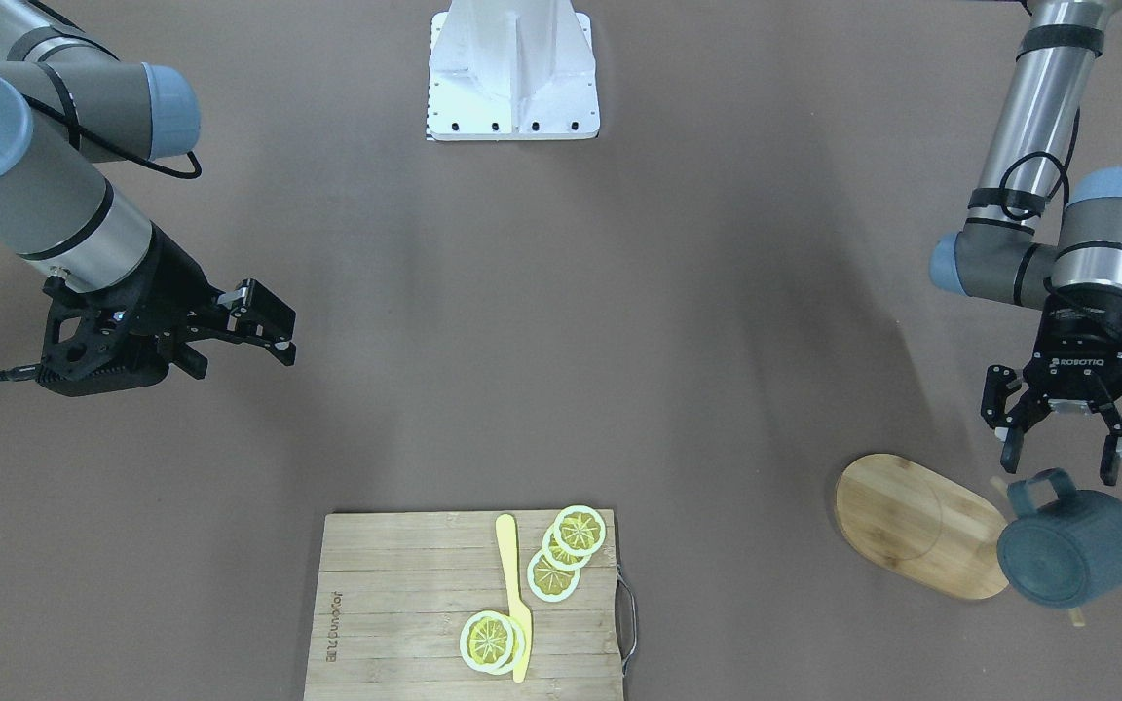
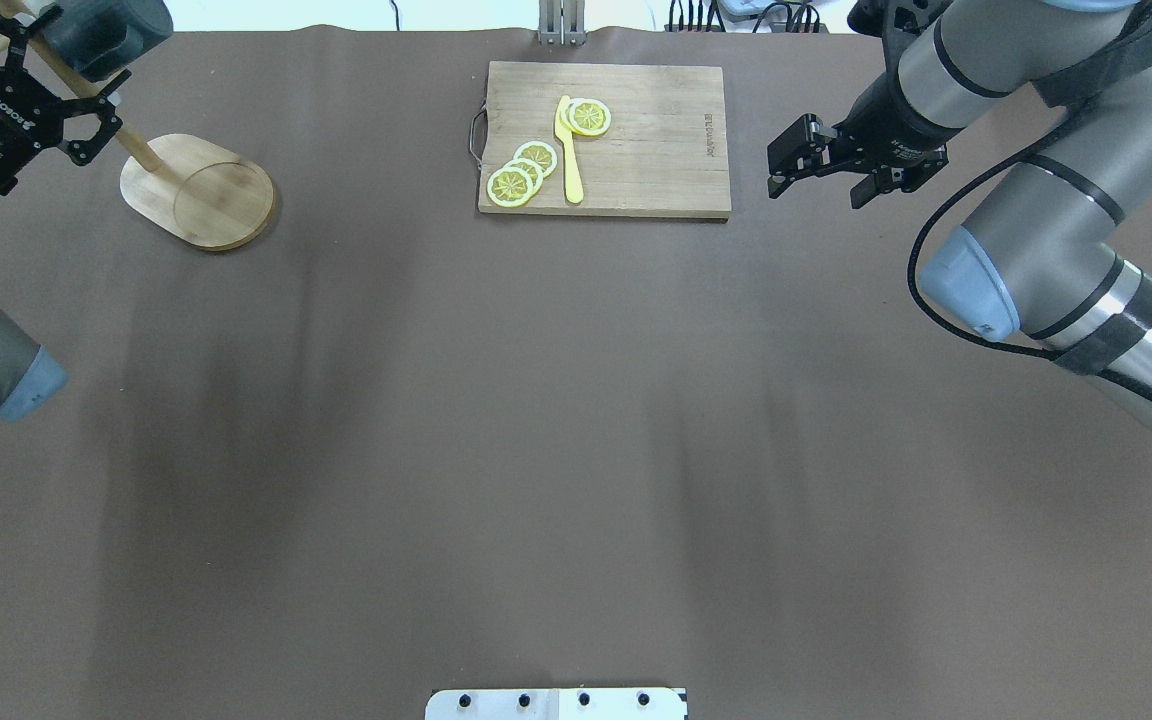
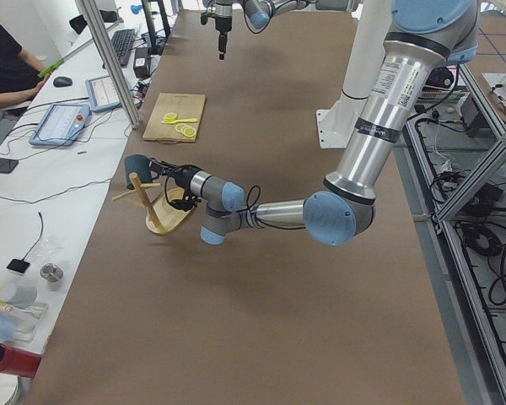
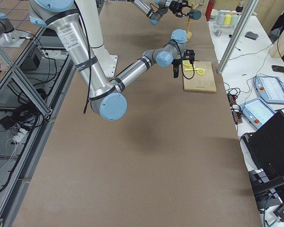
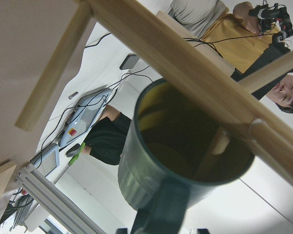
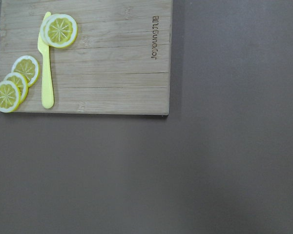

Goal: Hang cup on storage rack
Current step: 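Open the left gripper and withdraw it while the right arm retracts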

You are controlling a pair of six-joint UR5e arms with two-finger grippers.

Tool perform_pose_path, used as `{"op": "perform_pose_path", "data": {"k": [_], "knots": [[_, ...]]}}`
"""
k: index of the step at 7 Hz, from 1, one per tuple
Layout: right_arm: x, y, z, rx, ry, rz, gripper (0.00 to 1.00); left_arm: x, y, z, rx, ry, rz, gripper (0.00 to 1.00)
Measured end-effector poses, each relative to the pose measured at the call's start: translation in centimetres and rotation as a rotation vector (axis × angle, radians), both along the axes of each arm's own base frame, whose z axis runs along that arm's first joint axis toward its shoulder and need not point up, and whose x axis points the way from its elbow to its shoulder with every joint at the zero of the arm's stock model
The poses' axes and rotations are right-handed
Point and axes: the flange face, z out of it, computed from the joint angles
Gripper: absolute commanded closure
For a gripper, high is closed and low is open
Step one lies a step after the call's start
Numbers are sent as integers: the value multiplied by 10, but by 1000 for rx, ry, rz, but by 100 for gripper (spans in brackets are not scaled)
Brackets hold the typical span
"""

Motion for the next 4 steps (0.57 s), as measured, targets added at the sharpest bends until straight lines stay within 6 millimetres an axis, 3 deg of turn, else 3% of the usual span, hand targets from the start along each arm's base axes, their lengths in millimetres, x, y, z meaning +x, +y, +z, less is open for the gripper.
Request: {"op": "perform_pose_path", "data": {"k": [2, 4], "knots": [[0, 0, 0, 1, 0, -1, 0, -5, 3, 1, 2, 6, -2, 2], [0, 0, 0, 1, 0, -1, 0, -23, 26, -3, 28, 26, -4, 2]]}}
